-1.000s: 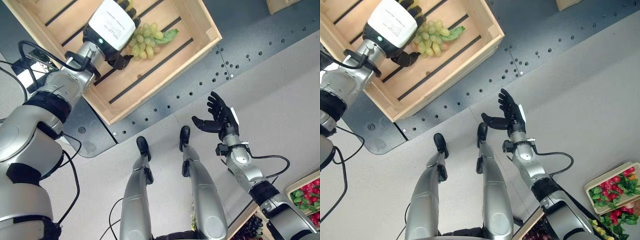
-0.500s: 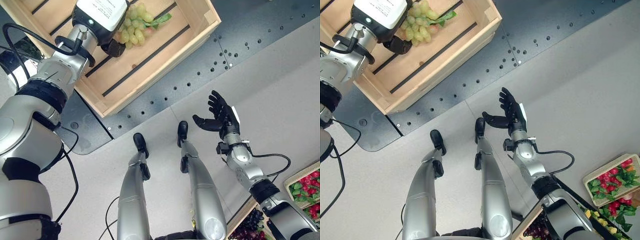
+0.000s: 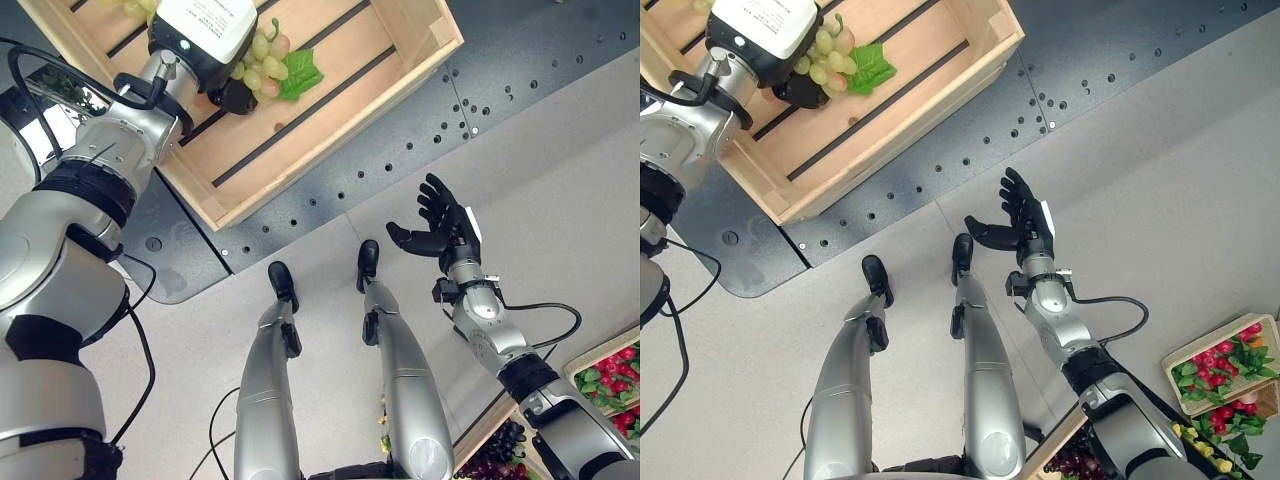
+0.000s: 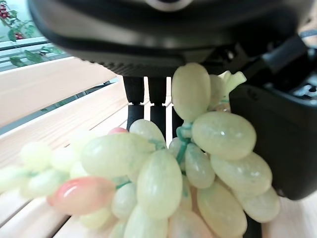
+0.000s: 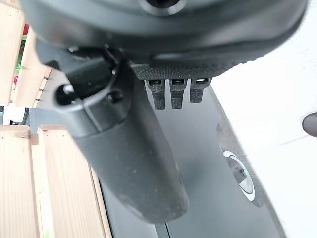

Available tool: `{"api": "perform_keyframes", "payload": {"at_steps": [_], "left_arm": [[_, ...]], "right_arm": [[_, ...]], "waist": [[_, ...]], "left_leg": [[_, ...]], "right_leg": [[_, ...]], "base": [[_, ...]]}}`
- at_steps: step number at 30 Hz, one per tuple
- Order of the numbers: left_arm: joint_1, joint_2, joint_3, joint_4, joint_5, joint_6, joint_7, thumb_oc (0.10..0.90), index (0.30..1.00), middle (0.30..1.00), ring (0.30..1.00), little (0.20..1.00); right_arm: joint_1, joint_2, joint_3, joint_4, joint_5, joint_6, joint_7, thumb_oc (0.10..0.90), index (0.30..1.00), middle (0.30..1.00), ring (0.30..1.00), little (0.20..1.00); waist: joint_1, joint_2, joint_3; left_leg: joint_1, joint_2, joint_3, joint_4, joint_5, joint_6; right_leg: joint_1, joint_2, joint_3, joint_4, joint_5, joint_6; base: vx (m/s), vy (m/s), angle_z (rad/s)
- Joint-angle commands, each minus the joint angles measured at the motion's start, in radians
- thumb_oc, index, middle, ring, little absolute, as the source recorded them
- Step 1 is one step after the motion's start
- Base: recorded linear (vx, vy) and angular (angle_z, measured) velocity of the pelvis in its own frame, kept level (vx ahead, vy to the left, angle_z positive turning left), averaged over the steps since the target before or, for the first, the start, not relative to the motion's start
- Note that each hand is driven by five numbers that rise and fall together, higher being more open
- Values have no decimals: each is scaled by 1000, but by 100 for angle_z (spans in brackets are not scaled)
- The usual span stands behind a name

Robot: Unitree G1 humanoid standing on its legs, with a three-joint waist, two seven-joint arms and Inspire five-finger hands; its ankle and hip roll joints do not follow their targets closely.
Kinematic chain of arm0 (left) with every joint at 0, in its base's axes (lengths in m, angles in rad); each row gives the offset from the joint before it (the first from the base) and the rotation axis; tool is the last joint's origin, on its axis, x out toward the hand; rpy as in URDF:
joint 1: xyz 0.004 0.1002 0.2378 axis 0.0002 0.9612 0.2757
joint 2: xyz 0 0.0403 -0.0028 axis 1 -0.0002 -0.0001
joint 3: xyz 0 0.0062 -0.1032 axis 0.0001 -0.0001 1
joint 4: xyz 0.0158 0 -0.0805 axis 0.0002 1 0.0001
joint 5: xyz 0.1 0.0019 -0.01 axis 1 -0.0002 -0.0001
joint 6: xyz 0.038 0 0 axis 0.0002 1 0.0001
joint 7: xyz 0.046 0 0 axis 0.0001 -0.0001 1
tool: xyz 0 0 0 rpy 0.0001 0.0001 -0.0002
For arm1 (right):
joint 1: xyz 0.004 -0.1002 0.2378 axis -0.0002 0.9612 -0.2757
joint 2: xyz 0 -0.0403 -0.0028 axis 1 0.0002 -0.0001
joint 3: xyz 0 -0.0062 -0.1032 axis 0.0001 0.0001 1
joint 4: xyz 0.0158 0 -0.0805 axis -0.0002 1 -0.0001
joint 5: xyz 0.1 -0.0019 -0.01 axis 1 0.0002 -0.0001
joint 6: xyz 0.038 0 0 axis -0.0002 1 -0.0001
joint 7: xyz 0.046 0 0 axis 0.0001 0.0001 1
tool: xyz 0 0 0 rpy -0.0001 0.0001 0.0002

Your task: Pick up the fruits from the basket on one side to the basket on the other side

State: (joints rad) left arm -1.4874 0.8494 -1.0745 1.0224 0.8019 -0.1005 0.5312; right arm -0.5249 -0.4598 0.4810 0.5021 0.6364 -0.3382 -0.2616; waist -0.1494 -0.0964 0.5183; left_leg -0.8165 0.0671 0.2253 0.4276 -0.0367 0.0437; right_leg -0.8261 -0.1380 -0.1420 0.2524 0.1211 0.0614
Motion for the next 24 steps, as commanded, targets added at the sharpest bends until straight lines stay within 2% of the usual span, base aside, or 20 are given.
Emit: {"api": "perform_keyframes", "payload": {"at_steps": [1, 5, 7, 8, 9, 10, 12, 16, 17, 24], "left_arm": [[65, -29, 60, 25, -22, 33, 67, 400, 300, 300, 300, 300], [76, -20, 99, 9, -154, 25, 169, 400, 300, 300, 300, 300], [92, -17, 146, -4, -237, -9, 229, 400, 300, 300, 300, 300], [90, -17, 150, -6, -239, -6, 227, 400, 300, 300, 300, 300], [118, -23, 210, -20, -312, -66, 280, 400, 300, 300, 300, 300], [140, -29, 257, -39, -339, -98, 297, 400, 300, 300, 300, 300], [175, -38, 323, -65, -369, -143, 309, 400, 300, 300, 300, 300], [243, -71, 432, -129, -456, -179, 292, 400, 300, 300, 300, 300], [283, -92, 494, -167, -516, -210, 287, 400, 300, 300, 300, 300], [387, -130, 627, -255, -614, -276, 290, 400, 300, 300, 300, 300]], "right_arm": [[26, -35, -71, -116, 7, -86, -54, 800, 900, 900, 900, 900], [36, -32, -72, -127, 4, -90, -50, 800, 900, 900, 900, 900], [50, -24, -73, -135, -10, -95, -52, 800, 900, 900, 900, 900], [48, -23, -74, -136, -13, -96, -53, 800, 900, 900, 900, 900], [62, -15, -76, -144, -27, -98, -53, 800, 900, 900, 900, 900], [73, -8, -78, -151, -37, -99, -55, 800, 900, 900, 900, 900], [85, 4, -83, -153, -45, -96, -53, 800, 900, 900, 900, 900], [90, 23, -92, -161, -70, -75, -59, 800, 900, 900, 900, 900], [94, 35, -97, -160, -86, -69, -61, 800, 900, 900, 900, 900], [119, 45, -117, -165, -119, -49, -51, 800, 900, 900, 900, 900]], "waist": [[-11, 25, 2], [-5, 27, 2], [-1, 28, 2], [0, 28, 2], [4, 28, 2], [7, 30, 2], [13, 32, 2], [24, 39, 2], [29, 45, 2], [40, 64, 2]], "left_leg": [[109, -10, 49, -83, -33, -56], [142, -12, 46, -83, -38, -53], [165, -14, 43, -83, -42, -50], [161, -14, 43, -82, -41, -50], [186, -18, 39, -82, -48, -48], [201, -20, 36, -80, -51, -48], [230, -23, 32, -81, -57, -46], [290, -31, 22, -90, -65, -42], [331, -35, 18, -98, -70, -40], [455, -42, 12, -121, -78, -35]], "right_leg": [[69, 43, -20, 98, -135, 22], [99, 41, -19, 105, -144, 20], [119, 40, -18, 108, -149, 18], [115, 40, -17, 109, -148, 18], [140, 38, -17, 111, -157, 16], [154, 37, -17, 115, -162, 15], [180, 35, -17, 119, -170, 14], [231, 30, -14, 124, -183, 14], [266, 26, -12, 122, -189, 13], [385, 10, -16, 102, -199, 11]], "base": [[0, 0, 0], [0, 0, 0], [0, 0, 0], [0, 0, 0], [0, 0, 0], [-7, -37, -2], [0, 0, 0], [-3, -6, 0], [0, 0, 0], [0, 0, 0]]}}
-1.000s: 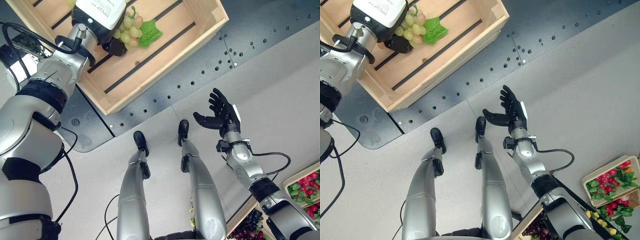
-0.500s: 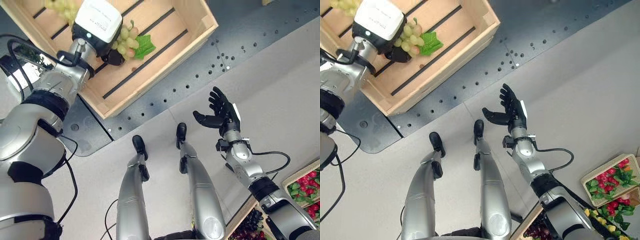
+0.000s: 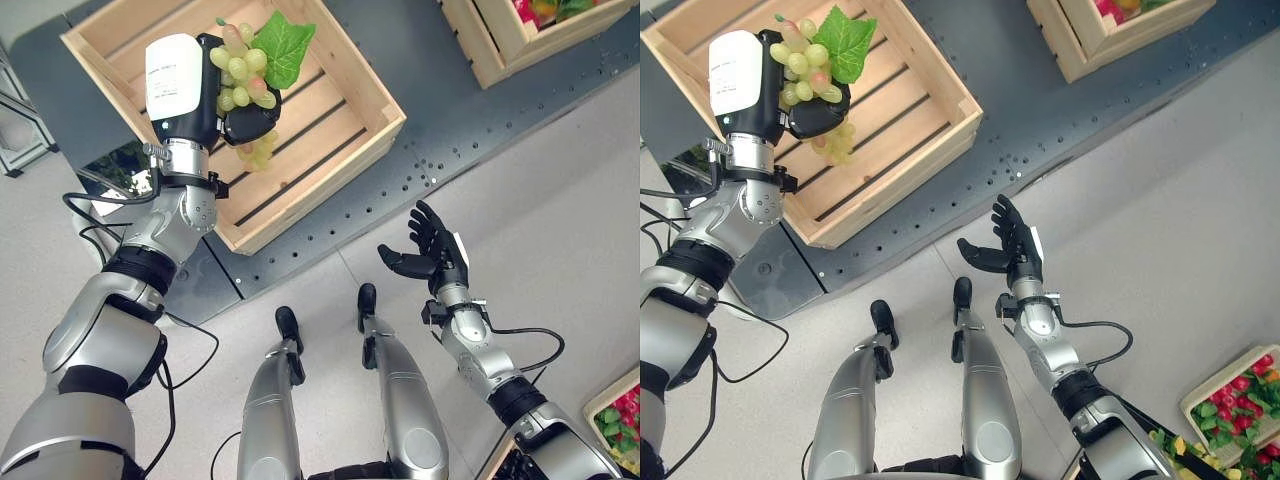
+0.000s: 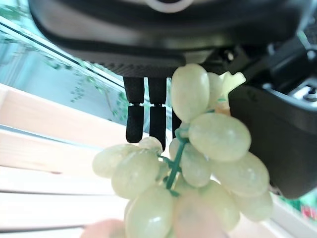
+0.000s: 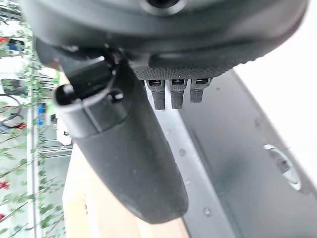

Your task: Pick up the fruits from the basket on one side to the basket on the other side

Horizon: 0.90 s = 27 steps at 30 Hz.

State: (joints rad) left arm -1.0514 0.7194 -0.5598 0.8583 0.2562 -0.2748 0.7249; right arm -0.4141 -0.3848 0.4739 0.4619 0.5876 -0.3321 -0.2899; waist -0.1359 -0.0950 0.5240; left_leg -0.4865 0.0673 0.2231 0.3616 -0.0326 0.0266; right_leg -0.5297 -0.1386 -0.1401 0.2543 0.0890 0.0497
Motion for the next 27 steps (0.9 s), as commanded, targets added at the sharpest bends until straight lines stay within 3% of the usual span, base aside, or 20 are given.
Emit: {"api": "perform_keyframes", "payload": {"at_steps": [1, 7, 14, 21, 27], "left_arm": [[-45, -2, 116, -96, -74, -103, 97, 400, 300, 300, 300, 300], [32, -22, 171, -158, -116, -144, 101, 400, 300, 300, 300, 300], [156, -21, 209, -236, -157, -165, 66, 400, 300, 300, 300, 300], [309, -67, 265, -346, -262, -182, -98, 400, 300, 300, 300, 300], [380, -96, 273, -407, -315, -197, -198, 400, 300, 300, 300, 300]], "right_arm": [[10, -30, -111, -124, -70, -56, -20, 800, 900, 900, 900, 900], [52, -27, -119, -131, -79, -69, 18, 800, 900, 900, 900, 900], [122, -28, -122, -157, -86, -91, 82, 800, 900, 900, 900, 900], [201, -24, -132, -215, -56, -87, 216, 800, 900, 900, 900, 900], [217, -15, -122, -255, -12, -56, 286, 800, 900, 900, 900, 900]], "waist": [[26, 64, -4], [29, 73, -34], [31, 93, -130], [38, 117, -257], [50, 127, -333]], "left_leg": [[133, -43, 14, -57, -82, -19], [222, -50, 5, -99, -79, -19], [335, -60, -5, -184, -65, -26], [477, -62, -18, -291, -48, -40], [543, -61, -28, -347, -37, -46]], "right_leg": [[96, 10, -18, 96, -167, 23], [185, 2, -24, 55, -167, 24], [315, -6, -37, -41, -160, 28], [488, 0, -52, -166, -151, 26], [563, 7, -60, -224, -136, 27]], "base": [[0, 0, 0], [0, 0, 0], [70, -11, 0], [125, -34, 1], [105, -81, 9]]}}
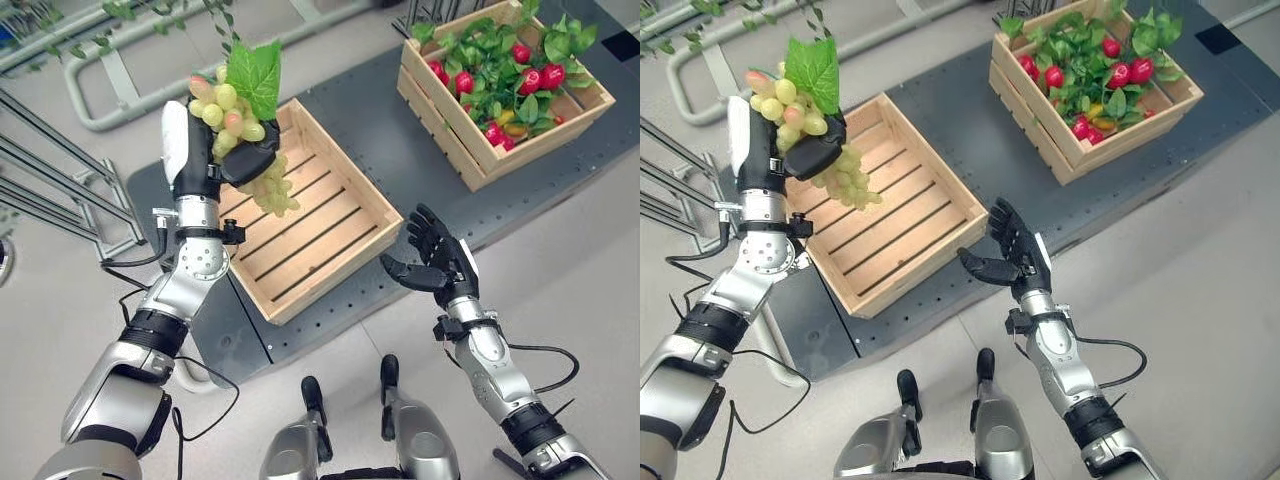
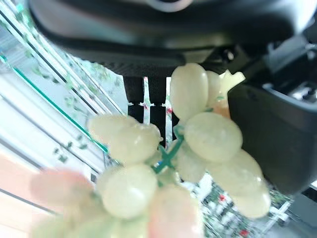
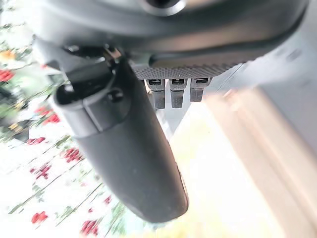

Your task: Pick up the fruits from the basket on one side to the basket on the other side

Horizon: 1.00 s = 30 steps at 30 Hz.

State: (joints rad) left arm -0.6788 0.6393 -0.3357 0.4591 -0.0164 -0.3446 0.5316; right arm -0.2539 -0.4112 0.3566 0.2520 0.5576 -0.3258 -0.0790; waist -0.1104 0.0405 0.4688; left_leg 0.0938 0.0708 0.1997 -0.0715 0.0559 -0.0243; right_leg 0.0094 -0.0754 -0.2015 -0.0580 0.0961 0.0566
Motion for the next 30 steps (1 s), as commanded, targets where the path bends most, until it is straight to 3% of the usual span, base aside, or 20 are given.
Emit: {"api": "perform_keyframes", "payload": {"at_steps": [1, 8, 16, 30], "left_arm": [[24, -23, 49, -26, -59, -131, -31, 400, 300, 300, 300, 300], [54, -38, 30, -91, -83, -129, -123, 400, 300, 300, 300, 300], [69, -48, -9, -130, -102, -159, -205, 400, 300, 300, 300, 300], [134, -97, -62, -210, -156, -131, -345, 400, 300, 300, 300, 300]], "right_arm": [[58, 17, -1, -57, 30, -42, 93, 800, 900, 900, 900, 900], [36, 30, 43, -93, 75, 64, 172, 800, 900, 900, 900, 900], [2, 80, 86, -96, 167, 118, 185, 800, 900, 900, 900, 900], [-8, 131, 128, -123, 184, 113, 163, 800, 900, 900, 900, 900]], "waist": [[28, -6, -299], [46, 1, -353], [66, -2, -375], [91, -11, -384]], "left_leg": [[-19, -64, -9, 67, -121, 3], [41, -61, -21, -16, -95, -8], [55, -52, -41, -16, -98, -12], [79, -42, -60, -16, -106, -7]], "right_leg": [[45, -54, -1, 67, -136, 21], [117, -39, -17, -23, -107, 23], [149, -34, -39, -26, -119, 13], [181, -30, -45, -29, -131, 8]], "base": [[88, -89, 3], [54, -84, 3], [9, -78, 7], [21, -27, 2]]}}
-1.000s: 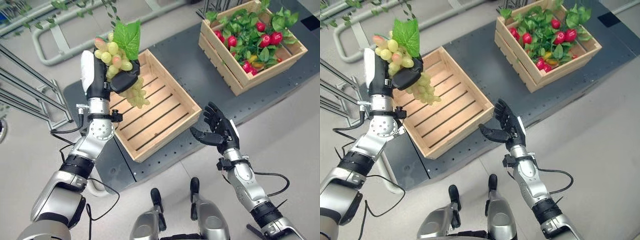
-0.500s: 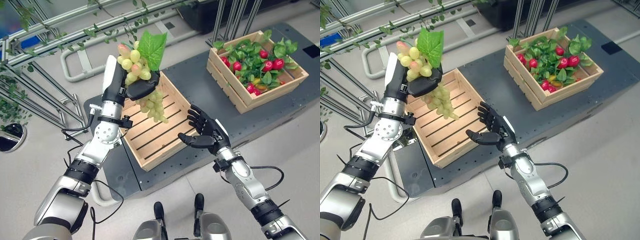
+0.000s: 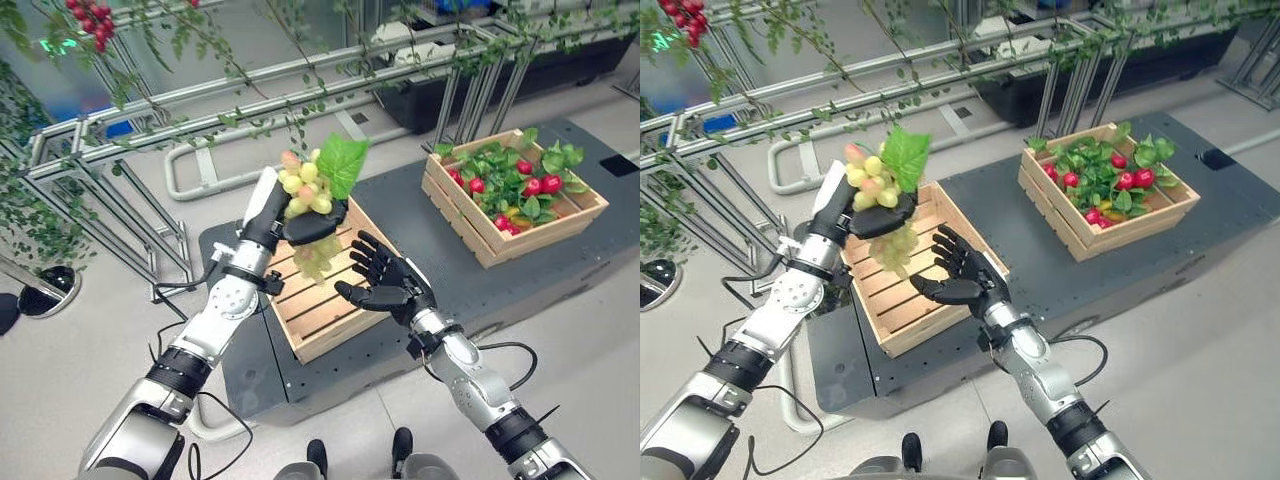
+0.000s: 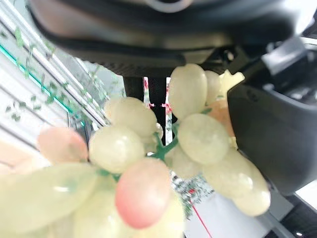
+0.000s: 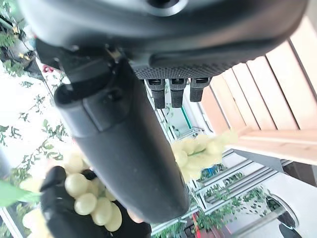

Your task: Pick up the fruits from the basket on one side to the basket on the other side

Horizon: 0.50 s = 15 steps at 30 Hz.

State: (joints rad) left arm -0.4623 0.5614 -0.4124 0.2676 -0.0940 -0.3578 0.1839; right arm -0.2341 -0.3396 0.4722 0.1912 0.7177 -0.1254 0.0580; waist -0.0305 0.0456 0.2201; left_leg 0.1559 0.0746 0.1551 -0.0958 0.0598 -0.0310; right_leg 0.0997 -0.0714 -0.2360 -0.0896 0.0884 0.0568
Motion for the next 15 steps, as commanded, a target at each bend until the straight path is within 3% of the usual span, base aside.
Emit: {"api": "perform_keyframes", "payload": {"at_steps": [1, 15], "left_arm": [[-81, -20, 13, -19, -83, -118, -5, 400, 300, 300, 300, 300], [-62, -73, -47, -83, -133, -78, -121, 400, 300, 300, 300, 300]], "right_arm": [[-30, 59, 13, -63, 23, -89, 25, 800, 900, 900, 900, 900], [-82, 86, 50, -63, 60, -70, 12, 800, 900, 900, 900, 900]], "waist": [[12, -16, -136], [36, -34, -152]], "left_leg": [[17, -46, -16, 9, -110, -1], [19, -39, -28, 9, -112, 2]], "right_leg": [[91, -34, -10, 2, -124, 8], [94, -29, -18, 2, -125, 10]], "base": [[0, 0, 0], [10, -11, 2]]}}
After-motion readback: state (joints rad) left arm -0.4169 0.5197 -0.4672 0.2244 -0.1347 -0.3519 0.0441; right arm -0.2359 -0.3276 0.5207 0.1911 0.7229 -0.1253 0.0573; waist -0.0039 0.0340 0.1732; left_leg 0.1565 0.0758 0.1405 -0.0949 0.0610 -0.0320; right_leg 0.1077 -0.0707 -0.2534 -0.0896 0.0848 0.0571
